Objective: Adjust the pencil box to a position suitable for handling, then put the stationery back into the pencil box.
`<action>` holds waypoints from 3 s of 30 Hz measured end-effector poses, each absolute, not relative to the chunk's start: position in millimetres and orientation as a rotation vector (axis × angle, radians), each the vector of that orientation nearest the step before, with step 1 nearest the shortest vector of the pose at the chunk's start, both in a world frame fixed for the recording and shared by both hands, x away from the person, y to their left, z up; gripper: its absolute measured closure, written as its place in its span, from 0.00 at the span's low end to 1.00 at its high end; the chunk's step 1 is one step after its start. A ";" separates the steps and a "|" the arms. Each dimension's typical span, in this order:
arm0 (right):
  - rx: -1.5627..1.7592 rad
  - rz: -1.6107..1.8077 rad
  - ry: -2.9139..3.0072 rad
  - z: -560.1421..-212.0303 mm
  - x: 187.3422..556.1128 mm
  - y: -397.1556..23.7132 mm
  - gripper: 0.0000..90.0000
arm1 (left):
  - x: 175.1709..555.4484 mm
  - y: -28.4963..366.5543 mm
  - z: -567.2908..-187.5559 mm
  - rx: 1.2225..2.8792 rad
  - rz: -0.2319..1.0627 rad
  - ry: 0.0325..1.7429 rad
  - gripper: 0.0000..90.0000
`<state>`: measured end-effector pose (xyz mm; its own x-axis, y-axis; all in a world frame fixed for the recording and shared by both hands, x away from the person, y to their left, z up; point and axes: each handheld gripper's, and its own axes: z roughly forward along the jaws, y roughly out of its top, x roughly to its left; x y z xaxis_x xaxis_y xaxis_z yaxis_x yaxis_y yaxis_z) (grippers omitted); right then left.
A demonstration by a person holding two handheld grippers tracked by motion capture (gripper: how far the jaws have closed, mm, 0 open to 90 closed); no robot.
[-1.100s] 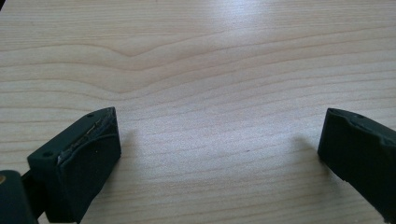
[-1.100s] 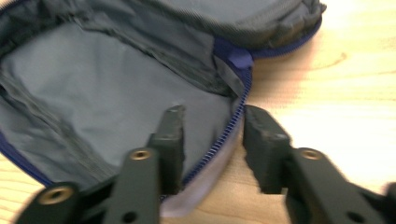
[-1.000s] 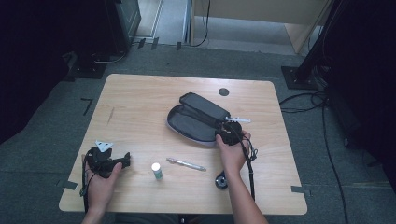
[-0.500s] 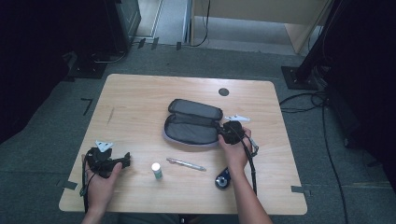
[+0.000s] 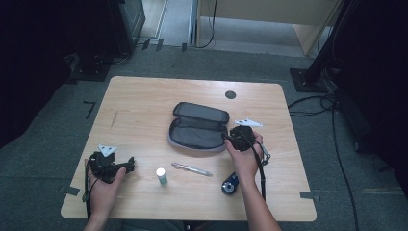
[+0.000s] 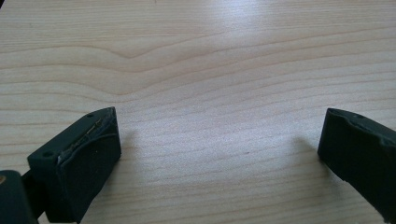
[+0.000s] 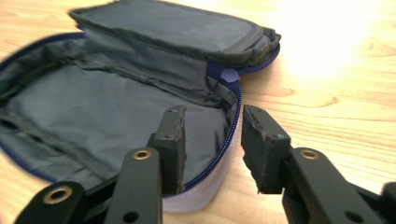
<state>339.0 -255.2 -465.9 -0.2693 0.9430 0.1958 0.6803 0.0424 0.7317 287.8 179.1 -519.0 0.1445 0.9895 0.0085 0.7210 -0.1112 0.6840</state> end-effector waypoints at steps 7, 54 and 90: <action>1.577 1.049 2.060 -455.9 313.7 -257.2 0.50 | 287.8 179.0 -519.0 1.893 0.655 1.631 0.00; 1.575 0.803 2.230 -505.2 209.2 -244.8 0.27 | 286.5 177.9 -519.0 1.898 0.654 1.624 0.00; 1.274 1.024 2.213 -523.0 185.2 -270.0 0.45 | 286.4 177.8 -519.0 1.898 0.653 1.624 0.00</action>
<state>185.2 -270.0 -523.0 -0.5120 0.8586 0.0256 0.5753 0.3206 0.7525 286.4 177.8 -519.0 0.1508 0.9885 0.0095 0.7196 -0.1164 0.6845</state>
